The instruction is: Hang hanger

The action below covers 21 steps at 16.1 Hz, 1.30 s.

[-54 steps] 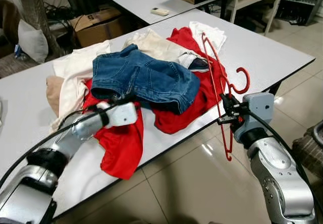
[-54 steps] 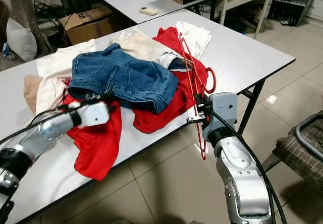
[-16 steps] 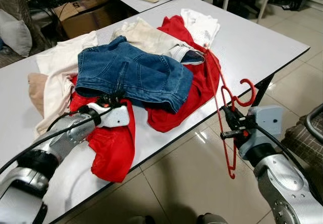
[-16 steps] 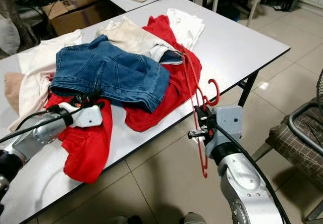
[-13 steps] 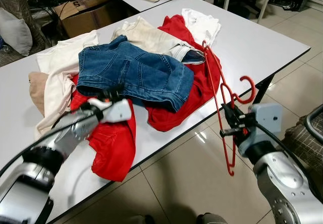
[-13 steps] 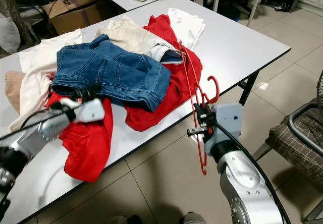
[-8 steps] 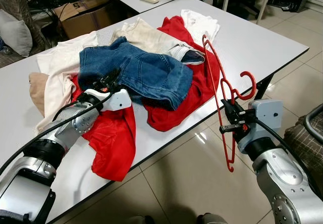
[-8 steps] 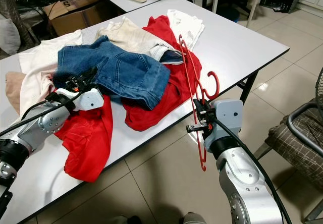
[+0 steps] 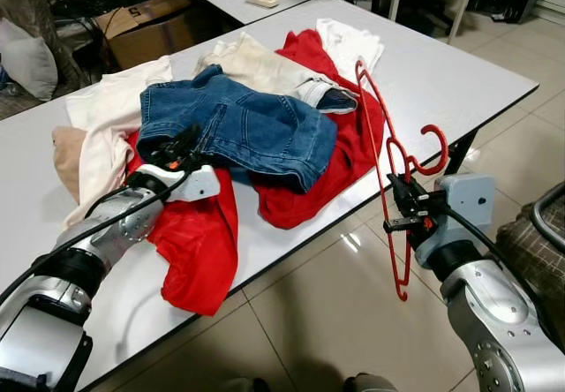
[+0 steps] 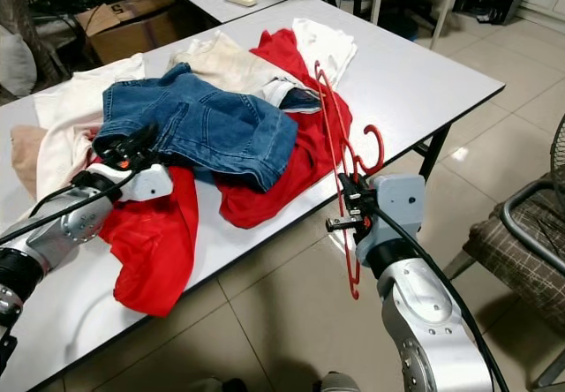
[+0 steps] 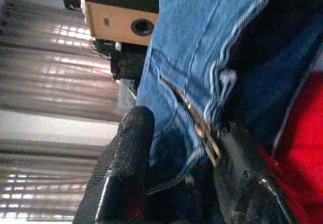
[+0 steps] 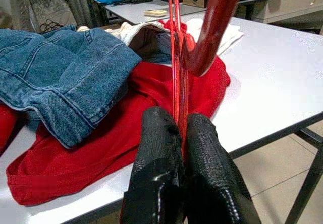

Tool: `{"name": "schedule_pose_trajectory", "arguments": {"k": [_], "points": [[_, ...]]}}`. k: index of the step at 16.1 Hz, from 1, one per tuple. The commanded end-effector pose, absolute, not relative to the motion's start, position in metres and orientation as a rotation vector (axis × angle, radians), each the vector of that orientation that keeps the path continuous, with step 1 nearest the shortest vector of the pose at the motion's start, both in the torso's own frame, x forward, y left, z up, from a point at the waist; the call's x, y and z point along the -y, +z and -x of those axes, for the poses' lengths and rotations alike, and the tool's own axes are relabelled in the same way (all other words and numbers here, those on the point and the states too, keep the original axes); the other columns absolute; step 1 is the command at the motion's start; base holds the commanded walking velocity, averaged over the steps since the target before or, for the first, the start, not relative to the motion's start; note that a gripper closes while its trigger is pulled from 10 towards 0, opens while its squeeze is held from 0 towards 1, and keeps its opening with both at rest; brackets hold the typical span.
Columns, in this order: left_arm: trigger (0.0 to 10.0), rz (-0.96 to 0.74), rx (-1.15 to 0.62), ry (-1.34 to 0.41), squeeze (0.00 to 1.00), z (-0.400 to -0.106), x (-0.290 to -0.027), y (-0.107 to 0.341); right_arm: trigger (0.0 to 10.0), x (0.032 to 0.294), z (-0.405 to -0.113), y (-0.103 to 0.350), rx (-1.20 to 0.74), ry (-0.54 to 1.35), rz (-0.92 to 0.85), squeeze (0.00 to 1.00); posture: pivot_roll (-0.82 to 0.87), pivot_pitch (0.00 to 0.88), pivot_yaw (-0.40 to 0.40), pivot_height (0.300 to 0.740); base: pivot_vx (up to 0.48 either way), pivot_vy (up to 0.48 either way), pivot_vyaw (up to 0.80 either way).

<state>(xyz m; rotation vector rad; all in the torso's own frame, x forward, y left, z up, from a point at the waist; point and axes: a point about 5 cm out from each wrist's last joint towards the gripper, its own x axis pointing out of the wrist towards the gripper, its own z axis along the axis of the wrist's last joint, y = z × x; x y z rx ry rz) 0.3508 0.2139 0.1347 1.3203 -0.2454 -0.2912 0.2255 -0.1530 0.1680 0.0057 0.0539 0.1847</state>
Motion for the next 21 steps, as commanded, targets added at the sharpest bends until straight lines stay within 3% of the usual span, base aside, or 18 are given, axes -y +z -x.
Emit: {"name": "schedule_pose_trajectory", "arguments": {"k": [1, 2, 6, 15, 19, 21], "points": [[1.1, -1.32, 0.247, -0.26, 0.0, -0.353, -0.222, 0.143, 10.0, 0.15, -0.228, 0.169, -0.046, 0.195, -0.011, 0.0, -0.18, 0.048, 0.121, 0.74, 0.0, 0.0, 0.0], [0.0, -1.297, 0.24, -0.262, 0.0, -0.354, -0.223, 0.144, 10.0, 0.15, -0.229, 0.168, -0.045, 0.195, -0.012, 0.0, -0.18, 0.043, 0.121, 0.74, 0.0, 0.0, 0.0], [0.0, -1.259, 0.304, -0.298, 0.0, -0.358, -0.211, 0.152, 10.0, 0.15, -0.232, 0.169, -0.039, 0.195, -0.017, 0.0, -0.18, 0.036, 0.122, 0.74, 0.0, 0.0, 0.0], [0.0, -1.204, 0.221, -0.375, 0.0, -0.363, -0.2, 0.145, 10.0, 0.15, -0.229, 0.171, -0.034, 0.271, -0.022, 0.0, -0.18, 0.0, 0.133, 0.74, 0.0, 0.0, 0.0], [0.0, -0.844, 0.131, -0.298, 0.0, -0.382, -0.198, 0.175, 10.0, 0.137, -0.19, 0.174, -0.096, 0.634, -0.051, 0.0, -0.2, 0.0, 0.155, 0.74, 0.0, 0.0, 0.0], [0.0, -0.766, 0.146, -0.287, 0.0, -0.39, -0.196, 0.193, 10.0, 0.134, -0.181, 0.168, -0.163, 0.727, -0.054, 0.0, -0.2, 0.0, 0.157, 0.74, 0.0, 0.0, 0.0]]}}
